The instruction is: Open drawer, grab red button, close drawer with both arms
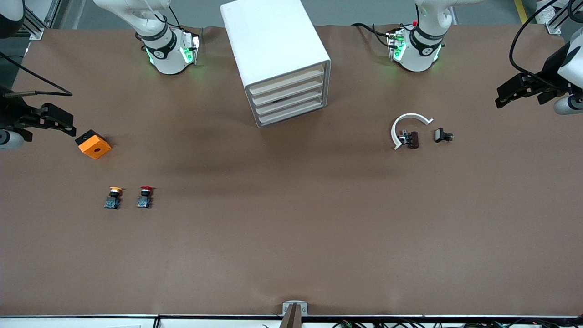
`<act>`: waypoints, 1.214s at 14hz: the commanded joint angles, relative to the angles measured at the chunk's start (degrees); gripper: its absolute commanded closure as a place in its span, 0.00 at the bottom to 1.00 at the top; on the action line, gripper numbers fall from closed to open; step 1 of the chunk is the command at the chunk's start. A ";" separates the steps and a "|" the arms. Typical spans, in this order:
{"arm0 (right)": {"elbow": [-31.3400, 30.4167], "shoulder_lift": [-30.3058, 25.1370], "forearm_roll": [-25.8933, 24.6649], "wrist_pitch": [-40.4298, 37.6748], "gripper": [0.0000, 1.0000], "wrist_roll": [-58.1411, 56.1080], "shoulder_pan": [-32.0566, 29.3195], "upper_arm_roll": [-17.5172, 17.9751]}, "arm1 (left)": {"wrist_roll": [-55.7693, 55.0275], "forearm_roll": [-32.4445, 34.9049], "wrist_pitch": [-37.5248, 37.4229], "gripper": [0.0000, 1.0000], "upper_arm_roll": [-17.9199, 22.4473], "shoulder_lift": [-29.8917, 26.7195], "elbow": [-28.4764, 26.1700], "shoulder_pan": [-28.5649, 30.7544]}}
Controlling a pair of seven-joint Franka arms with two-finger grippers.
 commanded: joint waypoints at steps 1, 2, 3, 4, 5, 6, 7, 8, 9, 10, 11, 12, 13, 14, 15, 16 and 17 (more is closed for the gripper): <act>0.71 0.19 0.66 -0.46 0.00 -0.40 -2.23 0.82 | 0.99 -0.73 -0.07 0.00 0.01 -0.74 -0.38 0.08; 0.71 0.19 0.74 -0.38 0.00 -0.49 -3.02 0.82 | 0.99 -0.73 -0.15 0.00 0.01 -0.65 -0.38 0.08; 0.71 0.19 0.74 -0.12 0.00 -0.49 -3.38 0.82 | 0.99 -0.73 -0.24 0.00 0.01 -0.65 -0.47 0.08; 0.71 0.19 0.74 0.41 0.00 -0.49 -3.38 0.82 | 0.99 -0.73 -0.24 0.00 0.01 -0.56 -0.47 0.16; 0.71 0.19 0.74 0.85 0.00 -0.49 -3.38 0.82 | 1.07 -0.73 -0.24 0.00 0.01 -0.56 -0.38 0.16; 0.71 0.19 0.74 1.03 0.00 -0.49 -3.47 0.82 | 1.08 -0.55 -0.24 0.00 0.01 -0.48 -0.29 0.08; 0.71 0.19 0.74 1.12 0.00 -0.49 -3.47 0.82 | 1.08 -0.29 -0.24 0.00 0.01 -0.47 -0.21 0.08; 0.71 0.19 0.74 1.12 0.00 -0.49 -3.47 0.82 | 0.99 0.06 -0.24 0.00 0.01 -0.47 -0.21 0.08; 0.71 0.19 0.74 1.12 0.00 -0.49 -3.38 0.82 | 0.81 0.15 -0.24 0.00 0.10 -0.47 -0.21 0.08; 0.71 0.19 0.74 1.12 0.00 -0.40 -3.38 0.82 | 0.81 0.15 -0.24 0.00 0.10 -0.47 -0.03 0.16; 0.71 0.19 0.92 1.12 0.00 -0.40 -3.29 0.91 | 0.72 0.15 -0.24 0.00 0.10 -0.30 0.49 0.25; 0.71 0.19 0.92 1.12 0.00 -0.40 -3.03 1.00 | 0.72 0.41 -0.24 0.00 0.10 0.22 1.11 0.25; 0.71 0.27 0.92 1.12 0.00 -0.40 -2.85 1.09 | 0.72 0.41 -0.24 0.00 0.10 0.32 1.37 0.17; 0.71 0.27 0.92 1.12 0.00 -0.31 -2.68 1.17 | 0.72 0.41 -0.24 0.00 0.10 0.32 1.38 0.16; 0.71 0.27 0.92 1.12 0.00 -0.31 -2.68 1.26 | 0.72 0.41 -0.24 0.00 0.10 0.32 1.38 0.16; 0.71 0.27 0.92 1.29 0.00 -0.31 -2.68 1.35 | 0.72 0.41 -0.24 0.00 0.10 0.32 1.38 0.16; 0.71 0.27 1.01 1.90 0.00 -0.22 -2.68 1.35 | 0.72 0.33 -0.24 0.00 0.10 0.32 1.38 0.16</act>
